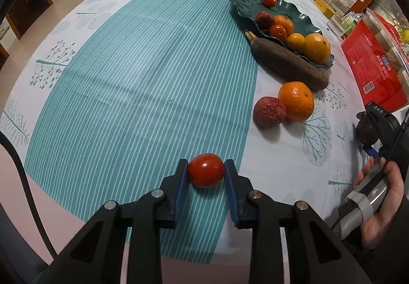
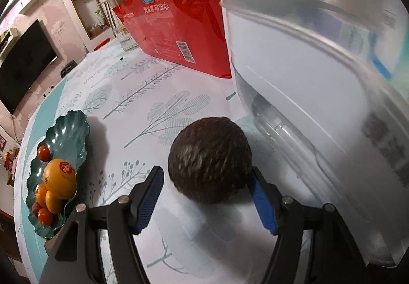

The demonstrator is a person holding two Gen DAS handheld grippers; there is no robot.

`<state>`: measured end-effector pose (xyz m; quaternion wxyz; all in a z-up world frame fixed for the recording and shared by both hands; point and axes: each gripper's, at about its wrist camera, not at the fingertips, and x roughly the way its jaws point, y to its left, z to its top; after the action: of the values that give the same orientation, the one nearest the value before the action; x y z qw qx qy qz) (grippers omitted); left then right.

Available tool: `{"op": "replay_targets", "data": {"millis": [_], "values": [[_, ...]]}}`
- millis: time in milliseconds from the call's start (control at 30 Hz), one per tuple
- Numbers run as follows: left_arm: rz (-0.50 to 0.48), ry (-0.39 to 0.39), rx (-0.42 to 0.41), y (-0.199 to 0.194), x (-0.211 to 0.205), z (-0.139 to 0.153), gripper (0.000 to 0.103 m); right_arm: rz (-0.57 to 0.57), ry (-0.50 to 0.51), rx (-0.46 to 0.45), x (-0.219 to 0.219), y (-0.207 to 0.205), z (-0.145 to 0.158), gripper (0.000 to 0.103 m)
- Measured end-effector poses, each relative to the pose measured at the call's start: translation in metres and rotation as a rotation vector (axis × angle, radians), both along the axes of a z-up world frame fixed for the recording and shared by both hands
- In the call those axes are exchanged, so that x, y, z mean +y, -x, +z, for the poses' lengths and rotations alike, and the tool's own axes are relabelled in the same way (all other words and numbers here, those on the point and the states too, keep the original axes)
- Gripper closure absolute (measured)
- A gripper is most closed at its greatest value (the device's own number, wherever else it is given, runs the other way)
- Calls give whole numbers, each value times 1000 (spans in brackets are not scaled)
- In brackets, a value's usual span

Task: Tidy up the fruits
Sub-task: 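Grasp the cherry tomato with the left tool while the right tool grasps the dark avocado, then carry the cherry tomato and avocado onto the green plate and open both tools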

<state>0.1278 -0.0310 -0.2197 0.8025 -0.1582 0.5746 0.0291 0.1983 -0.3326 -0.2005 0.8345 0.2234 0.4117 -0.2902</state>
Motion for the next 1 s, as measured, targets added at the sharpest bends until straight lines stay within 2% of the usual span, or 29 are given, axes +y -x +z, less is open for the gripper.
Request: {"op": "replay_targets", "data": {"millis": [133,233,533,1000], "values": [[3,-5,-8,0,0,0,77,-32,-8,33,-3,-6,-3,37],[4,0,-15,1,2,0,77,-39,14,49,-4,-10,-3,44],[-18,4,-47,-5,7,9,78,-19,3,61,-4,-11,-3,45],[-97,3,-103,-64,36,46,78,39,-10,97,3,-4,-1,45]]}}
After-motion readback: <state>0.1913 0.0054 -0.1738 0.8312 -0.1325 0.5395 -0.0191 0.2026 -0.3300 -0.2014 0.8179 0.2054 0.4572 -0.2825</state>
